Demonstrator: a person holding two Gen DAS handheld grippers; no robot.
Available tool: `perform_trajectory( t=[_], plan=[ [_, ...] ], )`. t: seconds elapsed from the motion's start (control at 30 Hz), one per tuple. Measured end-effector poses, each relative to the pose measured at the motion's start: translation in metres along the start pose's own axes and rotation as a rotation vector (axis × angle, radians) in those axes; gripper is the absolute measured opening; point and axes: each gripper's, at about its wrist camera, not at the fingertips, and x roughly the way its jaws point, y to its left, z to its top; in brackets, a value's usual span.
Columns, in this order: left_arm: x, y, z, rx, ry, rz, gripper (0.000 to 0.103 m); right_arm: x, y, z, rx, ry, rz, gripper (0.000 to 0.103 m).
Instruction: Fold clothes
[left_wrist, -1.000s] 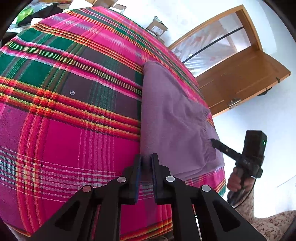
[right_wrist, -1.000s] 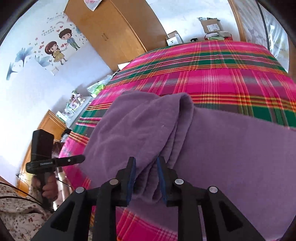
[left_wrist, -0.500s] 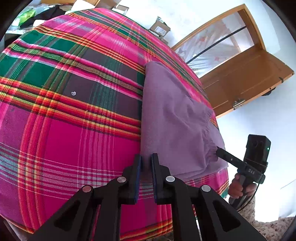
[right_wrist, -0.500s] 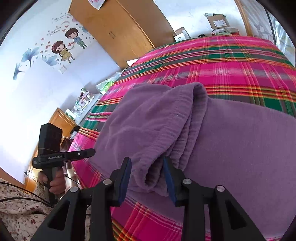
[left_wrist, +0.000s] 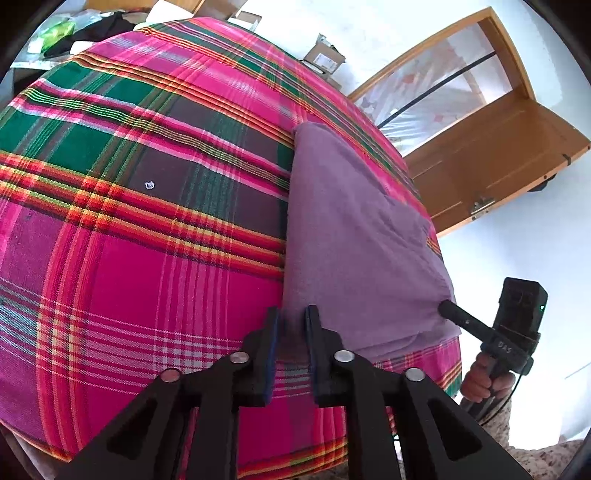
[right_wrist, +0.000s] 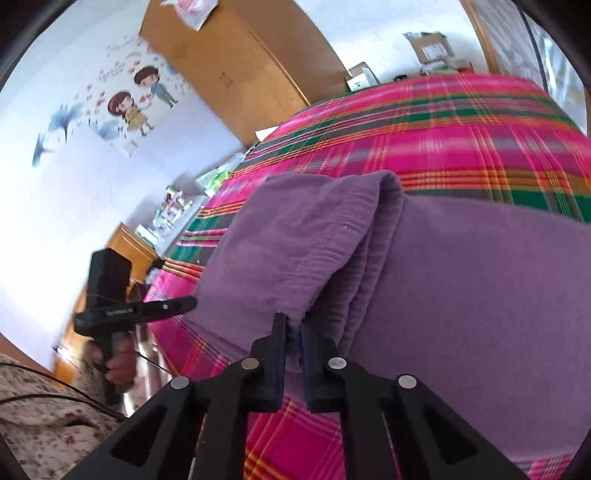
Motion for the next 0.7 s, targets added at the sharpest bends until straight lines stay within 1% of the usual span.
perform_trajectory(
  t=[0.07, 0.17, 0.23, 0.27, 0.3, 0.33, 0.37, 0.43, 0.47, 0.5, 0.53, 0.63, 0.7],
  plan=[
    [0.000, -0.001, 0.000, 0.004, -0.002, 0.004, 0.018, 0.008, -0.003, -0.004, 0.009, 0.024, -0.036, 0.008],
    [-0.001, -0.001, -0.001, 0.003, -0.005, 0.007, 0.018, 0.010, -0.006, -0.004, 0.029, 0.014, -0.032, 0.009],
    [-0.002, -0.002, -0.002, 0.000, -0.005, 0.006, 0.018, 0.010, -0.002, -0.004, 0.020, 0.023, -0.051, 0.009],
    [-0.002, -0.002, -0.003, 0.001, -0.004, 0.007, 0.018, 0.009, 0.001, -0.003, 0.009, 0.026, -0.067, 0.010],
    [-0.002, -0.002, -0.003, 0.003, -0.003, 0.008, 0.018, 0.009, 0.005, -0.002, -0.003, 0.027, -0.086, 0.014],
    [-0.002, -0.003, -0.003, 0.005, -0.003, 0.010, 0.018, 0.005, 0.010, 0.000, -0.025, 0.016, -0.113, 0.017],
    [-0.002, -0.003, -0.002, 0.007, -0.002, 0.013, 0.018, -0.001, 0.017, 0.003, -0.052, -0.012, -0.130, 0.018],
    [-0.001, -0.004, -0.001, 0.006, -0.002, 0.013, 0.018, -0.009, 0.028, 0.009, -0.101, -0.071, -0.142, 0.020],
    [-0.001, -0.004, -0.001, 0.006, -0.002, 0.012, 0.018, -0.009, 0.033, 0.014, -0.121, -0.094, -0.154, 0.024],
    [-0.001, -0.004, -0.001, 0.005, -0.002, 0.010, 0.018, -0.005, 0.036, 0.020, -0.144, -0.114, -0.191, 0.030],
    [-0.001, -0.003, -0.001, 0.003, -0.003, 0.007, 0.018, 0.002, 0.037, 0.027, -0.168, -0.121, -0.226, 0.032],
    [-0.001, -0.002, -0.001, -0.005, -0.004, -0.001, 0.018, 0.028, 0.040, 0.044, -0.212, -0.114, -0.308, 0.033],
    [-0.001, -0.001, -0.002, -0.004, -0.004, -0.004, 0.018, 0.046, 0.041, 0.051, -0.239, -0.103, -0.302, 0.033]
  ],
)
